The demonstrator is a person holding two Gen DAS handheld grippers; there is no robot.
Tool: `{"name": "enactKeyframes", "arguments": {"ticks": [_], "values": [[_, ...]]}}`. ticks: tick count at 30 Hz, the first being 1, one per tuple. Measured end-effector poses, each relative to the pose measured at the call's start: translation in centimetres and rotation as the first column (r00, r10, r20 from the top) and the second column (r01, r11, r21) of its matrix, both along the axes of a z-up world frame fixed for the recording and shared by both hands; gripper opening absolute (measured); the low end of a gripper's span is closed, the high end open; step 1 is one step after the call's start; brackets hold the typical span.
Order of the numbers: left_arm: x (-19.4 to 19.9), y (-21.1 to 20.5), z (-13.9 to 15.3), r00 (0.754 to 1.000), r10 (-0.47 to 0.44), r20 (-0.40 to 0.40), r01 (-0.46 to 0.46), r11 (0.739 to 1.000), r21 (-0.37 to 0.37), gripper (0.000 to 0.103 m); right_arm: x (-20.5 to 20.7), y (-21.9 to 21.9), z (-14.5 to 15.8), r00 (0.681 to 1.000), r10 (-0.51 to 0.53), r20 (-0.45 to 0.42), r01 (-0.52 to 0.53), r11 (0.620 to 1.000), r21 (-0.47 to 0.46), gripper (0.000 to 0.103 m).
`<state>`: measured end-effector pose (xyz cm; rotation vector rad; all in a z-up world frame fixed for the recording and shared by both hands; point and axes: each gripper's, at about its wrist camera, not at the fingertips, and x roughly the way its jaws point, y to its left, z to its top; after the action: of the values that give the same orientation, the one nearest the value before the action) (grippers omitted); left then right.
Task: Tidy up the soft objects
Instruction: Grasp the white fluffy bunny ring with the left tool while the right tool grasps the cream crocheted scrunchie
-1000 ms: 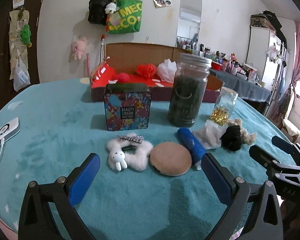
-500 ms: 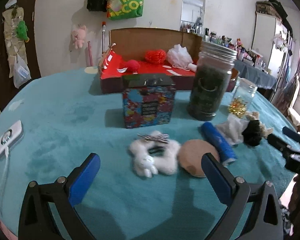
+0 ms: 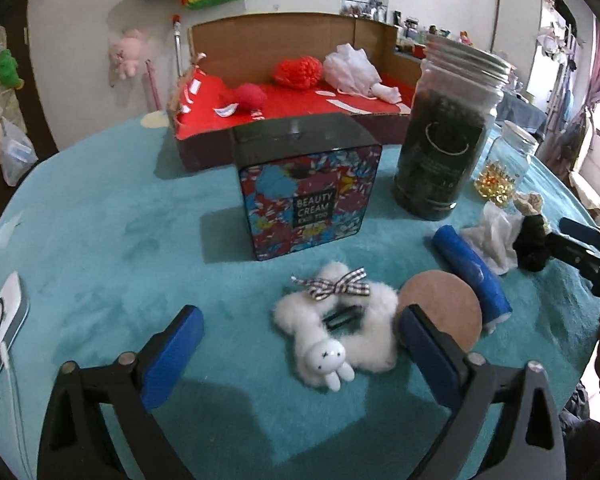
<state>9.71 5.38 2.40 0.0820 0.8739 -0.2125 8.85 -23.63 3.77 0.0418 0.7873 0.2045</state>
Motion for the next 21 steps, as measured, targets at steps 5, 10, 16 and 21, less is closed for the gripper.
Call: {"name": "enactKeyframes", "arguments": {"ticks": [5, 10, 16, 21], "values": [[0.5, -0.6, 0.1, 0.998, -0.062, 0.007, 0.062, 0.998, 0.015, 0.063, 0.8, -0.3, -0.1, 0.997, 0.071, -0.021, -0.068, 0.991, 0.112, 0.051], [0.1, -1.2, 0.3, 0.995, -0.102, 0.022, 0.102, 0.994, 0.032, 0.055, 1.0, -0.8, 0.2, 0.993, 0.115, -0.026, -0.107, 0.972, 0.21, 0.03], [-0.1, -1.0, 2.1, 0.993, -0.097, 0.064, 0.096, 0.995, 0.014, 0.055, 0.3, -1.3, 2.4, 0.995, 0.088, 0.056, -0.098, 0.975, 0.2, 0.023], [-0.4, -1.4, 4.1, 0.987, -0.121, 0.104, 0.124, 0.992, -0.018, 0.055, -0.1, -0.9, 4.3, 0.988, 0.1, 0.12, -0.121, 0.975, 0.186, 0.022]]}}
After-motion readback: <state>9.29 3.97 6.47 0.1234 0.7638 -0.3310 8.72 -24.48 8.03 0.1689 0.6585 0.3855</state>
